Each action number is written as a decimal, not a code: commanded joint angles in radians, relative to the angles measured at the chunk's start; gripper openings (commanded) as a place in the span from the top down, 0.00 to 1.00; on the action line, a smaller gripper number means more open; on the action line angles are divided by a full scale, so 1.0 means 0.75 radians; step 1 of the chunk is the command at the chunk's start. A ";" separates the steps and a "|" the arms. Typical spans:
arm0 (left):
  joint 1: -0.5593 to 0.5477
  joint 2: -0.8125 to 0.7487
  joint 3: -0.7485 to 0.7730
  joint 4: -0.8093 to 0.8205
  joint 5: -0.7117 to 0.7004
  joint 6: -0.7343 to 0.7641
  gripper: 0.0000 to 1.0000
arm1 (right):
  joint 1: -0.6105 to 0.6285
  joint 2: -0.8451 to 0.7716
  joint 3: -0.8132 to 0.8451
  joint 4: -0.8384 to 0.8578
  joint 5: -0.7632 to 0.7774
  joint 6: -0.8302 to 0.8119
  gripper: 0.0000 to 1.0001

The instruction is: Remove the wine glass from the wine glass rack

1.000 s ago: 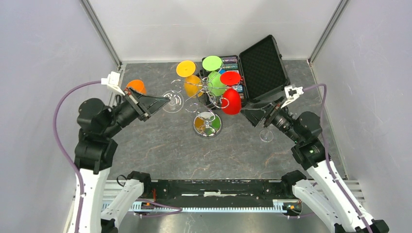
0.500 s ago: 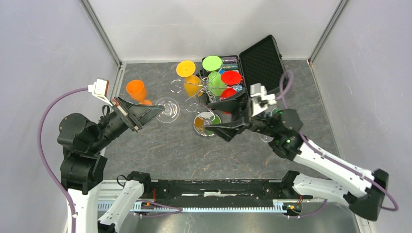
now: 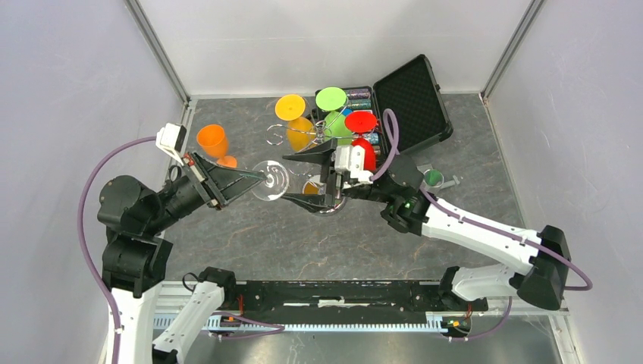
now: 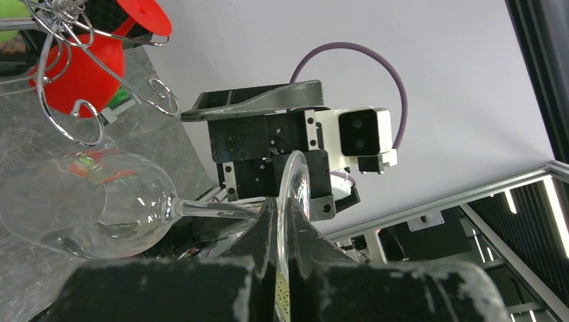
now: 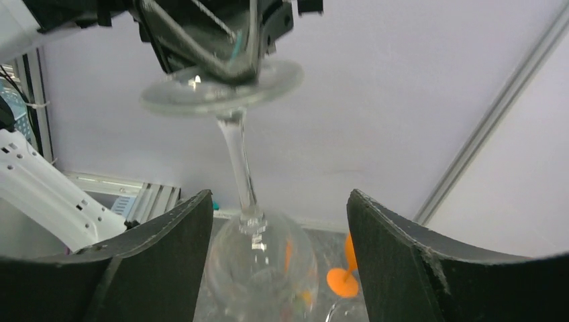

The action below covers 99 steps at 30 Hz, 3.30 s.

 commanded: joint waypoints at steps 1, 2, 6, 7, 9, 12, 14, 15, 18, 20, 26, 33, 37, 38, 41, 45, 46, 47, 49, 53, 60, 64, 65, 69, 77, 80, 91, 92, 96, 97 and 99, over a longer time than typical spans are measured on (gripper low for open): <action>-0.004 0.007 -0.011 0.142 0.059 -0.084 0.98 | 0.022 0.066 0.157 0.053 -0.099 -0.085 0.25; -0.005 0.008 -0.014 0.142 0.060 -0.083 0.98 | 0.028 0.079 0.173 0.038 -0.107 -0.086 0.28; -0.004 0.005 -0.010 0.145 0.058 -0.081 0.98 | 0.041 0.120 0.214 -0.015 -0.100 -0.077 0.39; -0.004 0.005 -0.010 0.145 0.056 -0.082 0.98 | 0.043 0.125 0.215 -0.018 -0.099 -0.071 0.42; -0.006 0.001 -0.008 0.145 0.055 -0.082 0.98 | 0.046 0.133 0.220 -0.017 -0.092 -0.057 0.45; -0.006 -0.001 -0.004 0.143 0.056 -0.082 0.98 | 0.057 0.146 0.234 -0.030 -0.093 -0.049 0.57; -0.006 -0.001 -0.003 0.145 0.056 -0.082 0.98 | 0.062 0.150 0.243 -0.036 -0.091 -0.037 0.66; -0.006 -0.001 -0.003 0.145 0.056 -0.082 0.98 | 0.063 0.152 0.245 -0.035 -0.091 -0.032 0.71; -0.008 -0.006 -0.005 0.145 0.058 -0.080 0.98 | 0.065 0.147 0.239 0.006 -0.086 0.009 0.89; -0.008 -0.007 -0.008 0.154 0.060 -0.079 0.93 | 0.066 0.136 0.219 0.068 -0.075 0.052 1.00; -0.008 -0.026 -0.018 0.258 0.015 -0.059 0.18 | 0.066 0.062 0.089 0.385 0.093 0.237 1.00; -0.008 -0.053 -0.081 0.257 -0.078 0.011 0.12 | 0.067 -0.083 -0.130 0.850 0.479 0.480 1.00; -0.008 -0.058 -0.142 0.270 -0.098 0.058 0.03 | 0.066 -0.139 -0.274 1.133 0.792 0.623 1.00; -0.008 -0.057 -0.157 0.278 -0.093 0.057 0.03 | 0.066 -0.142 -0.301 1.215 0.850 0.651 1.00; -0.008 -0.059 -0.256 0.423 -0.037 -0.052 0.03 | 0.066 -0.133 -0.335 1.365 0.966 0.713 1.00; -0.008 -0.056 -0.346 0.583 -0.006 -0.196 0.09 | 0.066 -0.075 -0.287 1.432 1.004 0.773 1.00; -0.008 -0.053 -0.347 0.603 0.000 -0.217 0.12 | 0.066 -0.059 -0.271 1.438 1.009 0.785 1.00; -0.008 -0.049 -0.345 0.627 0.015 -0.239 0.14 | 0.067 -0.041 -0.257 1.440 1.009 0.796 1.00; -0.008 -0.039 -0.341 0.673 0.035 -0.285 0.14 | 0.066 -0.008 -0.225 1.435 1.006 0.815 1.00; -0.010 -0.014 -0.383 0.881 0.086 -0.460 0.15 | 0.066 0.067 -0.168 1.434 1.001 0.881 1.00; -0.021 0.009 -0.406 0.919 0.086 -0.476 0.20 | 0.066 0.142 -0.129 1.487 1.007 0.964 1.00; -0.024 0.012 -0.412 0.936 0.060 -0.492 0.21 | 0.067 0.153 -0.129 1.507 1.020 0.971 1.00; -0.027 0.016 -0.410 0.941 0.061 -0.496 0.21 | 0.066 0.156 -0.130 1.513 1.023 0.973 1.00; -0.032 0.009 -0.400 0.941 0.057 -0.512 0.20 | 0.066 0.164 -0.143 1.580 1.069 0.957 1.00; -0.032 -0.021 -0.396 0.879 0.013 -0.479 0.19 | 0.066 0.169 -0.154 1.664 1.114 0.910 1.00; -0.033 -0.024 -0.398 0.878 -0.006 -0.478 0.19 | 0.066 0.164 -0.164 1.679 1.108 0.902 1.00; -0.033 -0.099 -0.421 0.748 -0.202 -0.417 0.20 | 0.066 0.136 -0.217 1.721 1.140 0.882 1.00; -0.032 -0.091 -0.422 0.750 -0.193 -0.427 0.21 | 0.066 0.136 -0.215 1.722 1.145 0.881 1.00; -0.032 -0.065 -0.421 0.738 -0.167 -0.423 0.26 | 0.066 0.152 -0.169 1.732 1.137 0.890 1.00; -0.031 -0.058 -0.414 0.712 -0.174 -0.400 0.27 | 0.066 0.157 -0.151 1.733 1.133 0.893 1.00; -0.033 -0.052 -0.401 0.609 -0.201 -0.353 0.27 | 0.066 0.171 -0.121 1.733 1.126 0.896 1.00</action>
